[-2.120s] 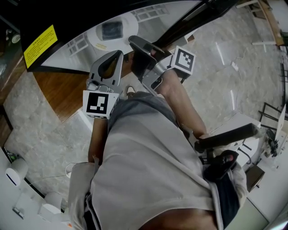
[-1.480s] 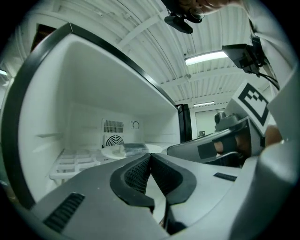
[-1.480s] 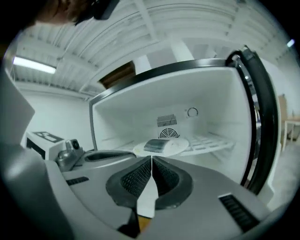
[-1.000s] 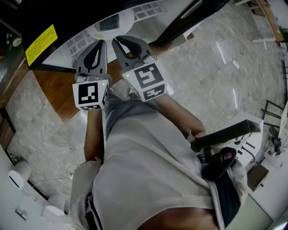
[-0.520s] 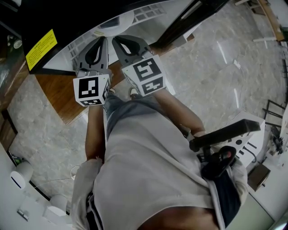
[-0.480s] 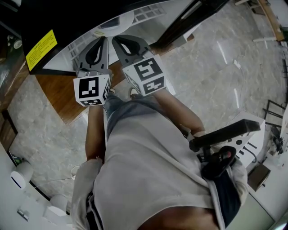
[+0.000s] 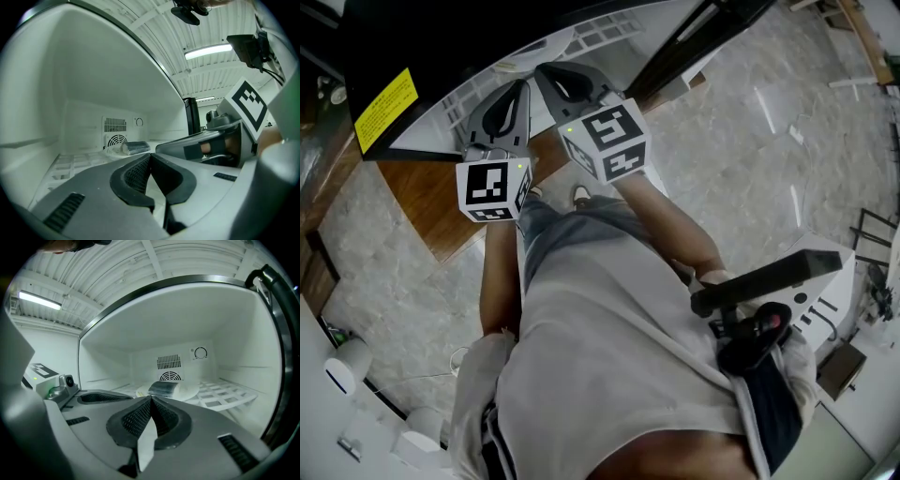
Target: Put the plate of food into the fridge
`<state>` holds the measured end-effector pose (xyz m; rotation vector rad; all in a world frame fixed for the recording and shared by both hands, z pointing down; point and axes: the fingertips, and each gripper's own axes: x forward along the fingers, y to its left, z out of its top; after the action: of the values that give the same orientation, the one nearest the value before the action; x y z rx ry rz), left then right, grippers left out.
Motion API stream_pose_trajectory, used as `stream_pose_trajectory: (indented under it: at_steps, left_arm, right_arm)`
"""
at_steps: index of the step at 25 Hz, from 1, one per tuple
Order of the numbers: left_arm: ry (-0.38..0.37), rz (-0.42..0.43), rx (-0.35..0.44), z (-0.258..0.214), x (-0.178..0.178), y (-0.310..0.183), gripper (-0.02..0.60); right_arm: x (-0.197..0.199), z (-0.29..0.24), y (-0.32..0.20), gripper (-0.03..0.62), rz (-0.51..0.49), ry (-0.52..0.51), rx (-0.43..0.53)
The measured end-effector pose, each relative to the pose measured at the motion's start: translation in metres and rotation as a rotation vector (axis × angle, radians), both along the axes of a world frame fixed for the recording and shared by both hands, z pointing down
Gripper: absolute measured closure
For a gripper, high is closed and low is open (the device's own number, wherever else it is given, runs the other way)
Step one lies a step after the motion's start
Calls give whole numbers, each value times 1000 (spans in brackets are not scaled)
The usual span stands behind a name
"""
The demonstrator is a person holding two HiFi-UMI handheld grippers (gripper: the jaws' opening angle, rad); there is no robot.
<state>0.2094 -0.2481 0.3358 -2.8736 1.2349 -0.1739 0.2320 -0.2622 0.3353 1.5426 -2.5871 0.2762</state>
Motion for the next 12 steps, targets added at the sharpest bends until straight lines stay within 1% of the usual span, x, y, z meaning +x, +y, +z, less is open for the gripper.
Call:
stream_pose_trajectory:
  at_steps: [4,6,8,12]
  left_arm:
    - [-3,4,7,2,2,-1,563]
    - [-19,-18,42,2,1,-2,563]
    - [-16,-50,71,-1,-4,-2,563]
    - [19,-68,54,-1,-12,4,563]
  right_arm:
    - [-2,2,0,576,-8,12,7]
    - [-5,3,0,576,-30,9,4]
    - [-12,3,4,576,-76,-11,-4]
    - [-23,5,23,576,-135,-43,7]
